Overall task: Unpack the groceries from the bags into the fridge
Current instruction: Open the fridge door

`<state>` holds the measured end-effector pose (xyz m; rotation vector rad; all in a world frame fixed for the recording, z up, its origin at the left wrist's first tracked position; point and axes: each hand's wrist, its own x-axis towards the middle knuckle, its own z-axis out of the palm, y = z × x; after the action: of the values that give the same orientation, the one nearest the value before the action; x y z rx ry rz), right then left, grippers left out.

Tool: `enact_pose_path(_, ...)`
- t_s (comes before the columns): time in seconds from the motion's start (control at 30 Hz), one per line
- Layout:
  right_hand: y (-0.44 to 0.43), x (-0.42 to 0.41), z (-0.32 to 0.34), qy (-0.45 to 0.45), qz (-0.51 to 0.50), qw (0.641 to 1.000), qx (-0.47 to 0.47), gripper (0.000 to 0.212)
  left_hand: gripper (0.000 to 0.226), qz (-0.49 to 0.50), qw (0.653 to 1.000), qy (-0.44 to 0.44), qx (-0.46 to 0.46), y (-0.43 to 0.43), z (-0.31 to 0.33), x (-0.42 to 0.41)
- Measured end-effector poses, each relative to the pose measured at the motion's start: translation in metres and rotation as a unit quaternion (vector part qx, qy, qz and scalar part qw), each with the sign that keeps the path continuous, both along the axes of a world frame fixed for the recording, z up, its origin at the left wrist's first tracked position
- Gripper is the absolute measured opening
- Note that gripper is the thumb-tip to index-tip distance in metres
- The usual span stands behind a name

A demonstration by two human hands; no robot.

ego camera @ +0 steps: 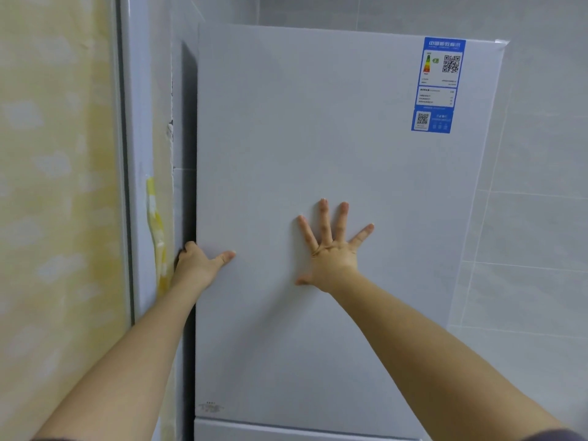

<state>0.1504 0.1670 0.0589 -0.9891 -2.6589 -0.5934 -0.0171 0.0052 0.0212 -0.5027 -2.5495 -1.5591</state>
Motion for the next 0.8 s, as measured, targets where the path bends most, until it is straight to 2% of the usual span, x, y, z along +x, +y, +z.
enact_pose_path(0.27,0.002,0.004,-0.004,-0.017,0.015,1.000,-0.004,0.120,0.089,0.021,1.000,0.002,-0.006,-0.006,-0.008,0.003)
enact_pose_path(0.4,-0.002,0.015,-0.006,-0.013,0.042,0.999,0.005,0.121,0.084,0.053,0.998,0.020,-0.037,-0.021,-0.012,0.019)
enact_pose_path(0.8,-0.029,0.067,-0.012,0.022,0.114,0.993,-0.019,0.122,0.091,0.041,0.996,0.023,-0.073,-0.078,-0.003,0.078)
